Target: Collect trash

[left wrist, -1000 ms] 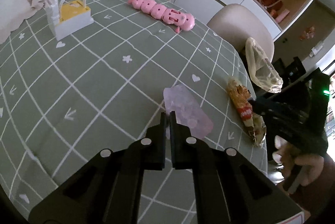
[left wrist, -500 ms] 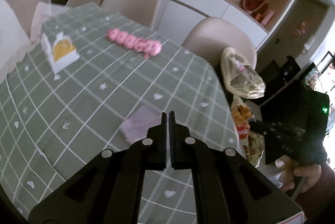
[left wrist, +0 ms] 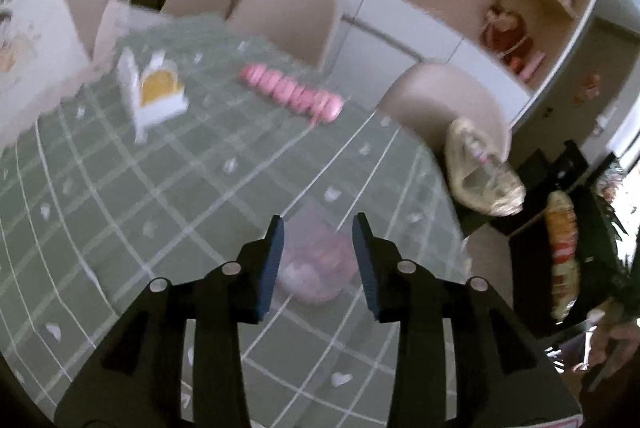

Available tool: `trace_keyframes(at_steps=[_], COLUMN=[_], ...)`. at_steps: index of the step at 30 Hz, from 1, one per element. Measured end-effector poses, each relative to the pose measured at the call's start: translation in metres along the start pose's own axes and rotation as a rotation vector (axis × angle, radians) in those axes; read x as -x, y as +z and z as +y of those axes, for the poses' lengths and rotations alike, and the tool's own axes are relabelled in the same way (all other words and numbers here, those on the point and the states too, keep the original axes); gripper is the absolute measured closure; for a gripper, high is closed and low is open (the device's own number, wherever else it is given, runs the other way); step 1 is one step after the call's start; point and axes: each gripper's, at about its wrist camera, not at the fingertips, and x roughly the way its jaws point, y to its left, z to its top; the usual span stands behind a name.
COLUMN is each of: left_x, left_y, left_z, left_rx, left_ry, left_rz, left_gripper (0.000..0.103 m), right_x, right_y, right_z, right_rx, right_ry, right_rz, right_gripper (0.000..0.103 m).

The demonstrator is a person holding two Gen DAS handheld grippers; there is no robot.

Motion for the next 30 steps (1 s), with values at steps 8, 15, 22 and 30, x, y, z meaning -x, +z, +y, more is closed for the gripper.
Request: trace_keyframes(at_steps=[8, 15, 22, 30], left_x=[-0.030, -0.051, -0.037, -0.008], left_y=[-0.037, -0.042, -0.031, 0.001], left_z=[-0.010, -0.021, -0.033, -0.056], left_rx=[0.191, 0.246, 0.224, 0.163], left_ry=[0.110, 0.259, 0.214, 0.152], left_rz=[0.068, 0.047, 0.010, -0.075], left_gripper=[0.069, 0.096, 0.103, 0.103], right_x=[0.010, 0.007, 0.017, 0.024], right_y=[-0.007, -0.011, -0.001, 0.018], right_z=[-0.053, -0.077, -0.085, -0.080], right_rx=[-0.086, -0.116, -0.110, -0.091], right_ry=[-0.033, -0.072, -0.069, -0.037], right_rz=[-0.023, -0.009, -0.041, -0.089], right_gripper=[0.092, 0.092, 0.092, 0.092])
